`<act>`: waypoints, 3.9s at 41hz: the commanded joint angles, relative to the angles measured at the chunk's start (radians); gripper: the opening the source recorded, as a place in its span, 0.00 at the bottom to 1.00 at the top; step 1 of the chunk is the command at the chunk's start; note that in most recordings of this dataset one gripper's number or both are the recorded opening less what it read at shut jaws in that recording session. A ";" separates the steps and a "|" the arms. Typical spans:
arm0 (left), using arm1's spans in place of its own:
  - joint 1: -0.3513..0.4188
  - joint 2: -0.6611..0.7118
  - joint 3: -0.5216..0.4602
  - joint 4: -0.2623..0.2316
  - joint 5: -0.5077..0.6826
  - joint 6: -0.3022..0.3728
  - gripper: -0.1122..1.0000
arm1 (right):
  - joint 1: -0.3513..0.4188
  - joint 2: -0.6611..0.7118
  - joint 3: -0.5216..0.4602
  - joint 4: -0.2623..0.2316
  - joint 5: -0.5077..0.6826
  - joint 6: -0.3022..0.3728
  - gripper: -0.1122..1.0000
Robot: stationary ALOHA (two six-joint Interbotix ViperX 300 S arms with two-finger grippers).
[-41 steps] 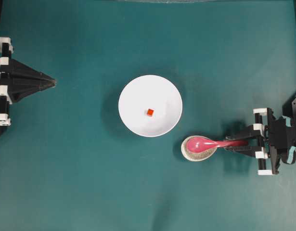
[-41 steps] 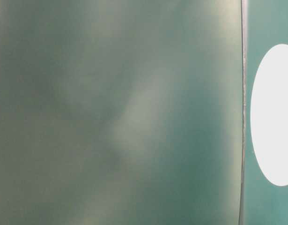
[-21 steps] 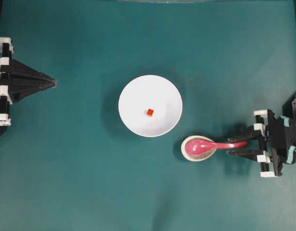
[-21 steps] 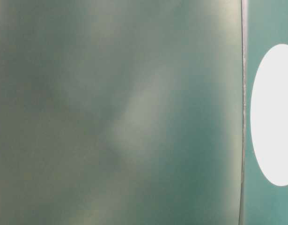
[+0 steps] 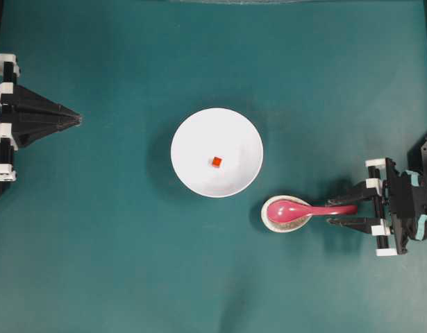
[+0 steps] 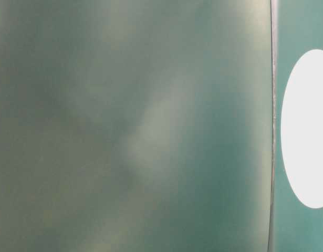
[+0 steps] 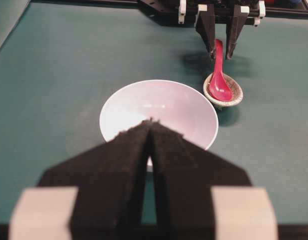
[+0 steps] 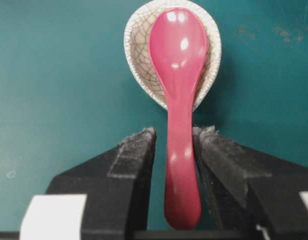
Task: Grip the spoon and scoop the red block from the bowl with right arm.
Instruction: 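Close the right gripper on the pink spoon handle and secure the grip, then lift the spoon with the right gripper and carry it over the white bowl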
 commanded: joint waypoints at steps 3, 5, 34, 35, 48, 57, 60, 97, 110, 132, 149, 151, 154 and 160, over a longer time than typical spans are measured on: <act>0.002 0.006 -0.028 0.002 -0.005 -0.002 0.10 | -0.002 -0.014 -0.011 0.003 -0.009 -0.014 0.47; 0.003 0.008 -0.028 0.002 -0.005 -0.002 0.10 | -0.006 -0.014 -0.009 0.003 -0.009 -0.015 0.47; 0.003 0.008 -0.028 0.002 -0.005 -0.002 0.10 | -0.049 -0.008 -0.020 -0.006 0.014 -0.061 0.47; 0.003 0.008 -0.028 0.002 -0.005 0.000 0.10 | -0.049 -0.008 -0.020 -0.011 0.014 -0.061 0.47; 0.002 0.008 -0.028 0.003 -0.005 0.000 0.10 | -0.049 -0.009 -0.015 -0.021 0.014 -0.067 0.47; 0.003 0.008 -0.028 0.003 -0.005 0.000 0.10 | -0.049 -0.009 -0.015 -0.020 0.014 -0.081 0.44; 0.003 0.008 -0.028 0.002 -0.005 0.000 0.10 | -0.049 -0.009 -0.017 -0.020 0.014 -0.094 0.42; 0.003 0.008 -0.029 0.002 0.008 -0.002 0.10 | -0.051 -0.101 -0.031 -0.017 0.035 -0.103 0.32; 0.003 0.000 -0.029 0.002 0.008 -0.002 0.10 | -0.133 -0.344 -0.066 -0.018 0.216 -0.132 0.32; 0.003 -0.003 -0.029 0.002 0.006 0.000 0.10 | -0.549 -0.641 -0.336 -0.021 0.874 -0.339 0.32; 0.003 -0.015 -0.031 0.003 0.009 0.000 0.10 | -0.736 -0.554 -0.557 -0.023 1.123 -0.337 0.32; 0.002 -0.015 -0.031 0.002 0.011 0.000 0.10 | -0.742 -0.535 -0.578 -0.026 1.150 -0.337 0.32; 0.003 -0.020 -0.032 0.002 0.021 0.000 0.10 | -0.752 -0.494 -0.620 -0.041 1.207 -0.336 0.32; 0.003 -0.046 -0.035 0.003 0.063 0.000 0.10 | -0.761 -0.417 -0.710 -0.092 1.296 -0.336 0.32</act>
